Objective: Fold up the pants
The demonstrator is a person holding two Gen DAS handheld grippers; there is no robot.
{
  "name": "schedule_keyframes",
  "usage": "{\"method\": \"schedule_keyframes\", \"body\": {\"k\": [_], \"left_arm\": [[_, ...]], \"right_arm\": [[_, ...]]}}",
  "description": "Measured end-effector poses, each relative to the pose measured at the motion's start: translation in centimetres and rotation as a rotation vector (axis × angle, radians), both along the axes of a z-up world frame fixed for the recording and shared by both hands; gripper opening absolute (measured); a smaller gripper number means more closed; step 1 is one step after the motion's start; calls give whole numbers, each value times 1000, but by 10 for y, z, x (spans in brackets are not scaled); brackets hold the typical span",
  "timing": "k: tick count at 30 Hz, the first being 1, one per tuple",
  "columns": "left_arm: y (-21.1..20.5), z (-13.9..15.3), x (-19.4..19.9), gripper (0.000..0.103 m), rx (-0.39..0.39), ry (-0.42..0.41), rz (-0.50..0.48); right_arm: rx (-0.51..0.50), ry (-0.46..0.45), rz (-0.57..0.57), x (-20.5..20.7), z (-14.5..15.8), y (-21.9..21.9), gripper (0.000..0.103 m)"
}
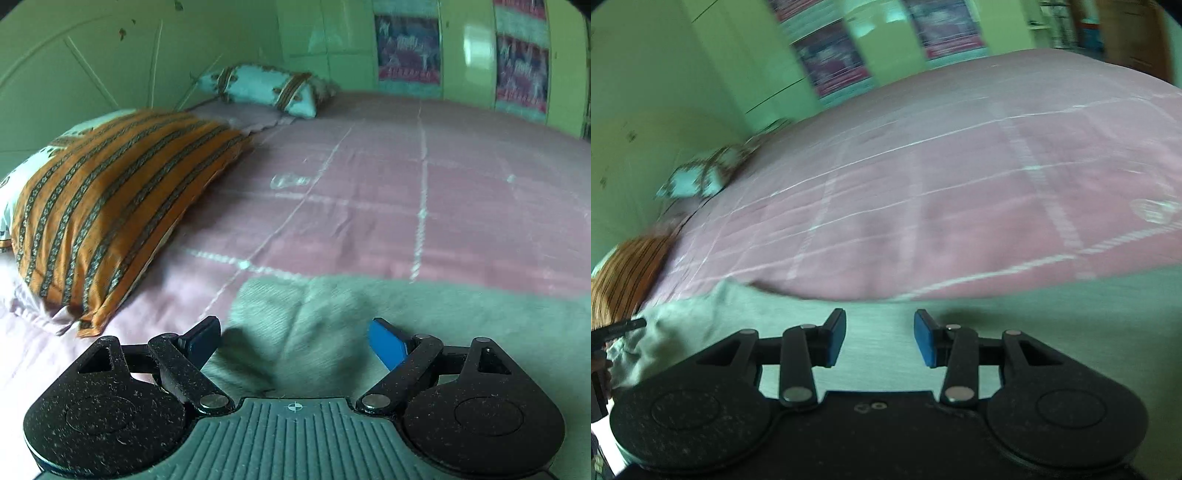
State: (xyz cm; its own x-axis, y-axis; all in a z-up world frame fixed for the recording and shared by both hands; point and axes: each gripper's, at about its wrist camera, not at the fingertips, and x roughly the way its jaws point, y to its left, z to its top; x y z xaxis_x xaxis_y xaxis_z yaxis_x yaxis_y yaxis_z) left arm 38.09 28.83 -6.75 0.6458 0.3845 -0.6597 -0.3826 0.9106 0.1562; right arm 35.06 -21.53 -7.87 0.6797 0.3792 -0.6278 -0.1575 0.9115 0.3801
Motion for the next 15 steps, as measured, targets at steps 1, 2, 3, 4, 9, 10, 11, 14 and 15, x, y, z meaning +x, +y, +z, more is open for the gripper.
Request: {"method": "schedule_keyframes", "body": {"k": [1, 2, 3, 4, 9, 10, 11, 14, 15], "left_arm": [[4, -3, 1, 92, -14, -1, -4], [8, -6, 2, 95, -23, 1, 7], [11, -9, 4, 100, -26, 2, 18], [14, -10, 5, 101, -40, -9, 27], [24, -24, -3, 102, -137, -65, 69], [26, -27, -6, 102, -150, -76, 73], [27, -29, -9, 102, -167, -88, 80], [30, -33, -10, 103, -178, -100, 81], [30, -34, -9, 103, -177, -102, 80]], "right_arm": [[0, 10, 38, 6, -2, 18, 32], [-10, 17, 83, 12, -5, 40, 31], [-26, 15, 122, 17, -6, 61, 31], [-52, 9, 168, 23, -8, 85, 29], [-143, 2, 295, 58, -15, 182, 19], [-164, -4, 298, 66, -17, 197, 15], [-192, -15, 284, 70, -19, 206, 14], [-233, -32, 245, 90, -21, 227, 13], [-248, -30, 242, 96, -22, 231, 12]]}}
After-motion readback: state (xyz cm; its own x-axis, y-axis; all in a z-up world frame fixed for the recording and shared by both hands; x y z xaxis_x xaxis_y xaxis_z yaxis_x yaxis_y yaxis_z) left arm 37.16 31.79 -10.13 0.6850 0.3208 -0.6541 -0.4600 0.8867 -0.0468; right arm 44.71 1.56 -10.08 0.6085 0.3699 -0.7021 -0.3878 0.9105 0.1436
